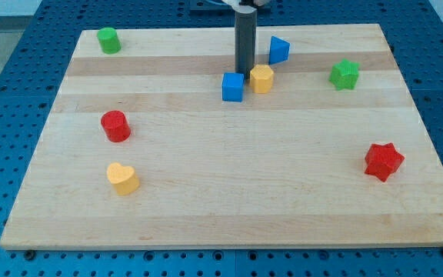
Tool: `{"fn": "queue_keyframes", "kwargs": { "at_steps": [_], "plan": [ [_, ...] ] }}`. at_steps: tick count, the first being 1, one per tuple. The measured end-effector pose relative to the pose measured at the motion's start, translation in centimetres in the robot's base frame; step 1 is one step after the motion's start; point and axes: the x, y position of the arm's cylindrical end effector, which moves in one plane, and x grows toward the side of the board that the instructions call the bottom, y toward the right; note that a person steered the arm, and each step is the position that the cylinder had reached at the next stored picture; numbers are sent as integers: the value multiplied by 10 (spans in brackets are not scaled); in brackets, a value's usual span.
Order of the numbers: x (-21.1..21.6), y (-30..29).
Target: Put your arm bottom of the blue cube
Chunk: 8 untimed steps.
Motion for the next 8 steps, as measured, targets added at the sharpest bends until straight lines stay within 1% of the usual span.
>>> {"fn": "queue_keyframes", "kwargs": {
  "at_steps": [2, 3, 4, 5, 6, 7, 8],
  "plan": [
    [0, 32],
    [0, 27],
    [0, -16],
    [0, -46],
    [0, -48],
    [27, -57],
    [44, -58]
  ]
}}
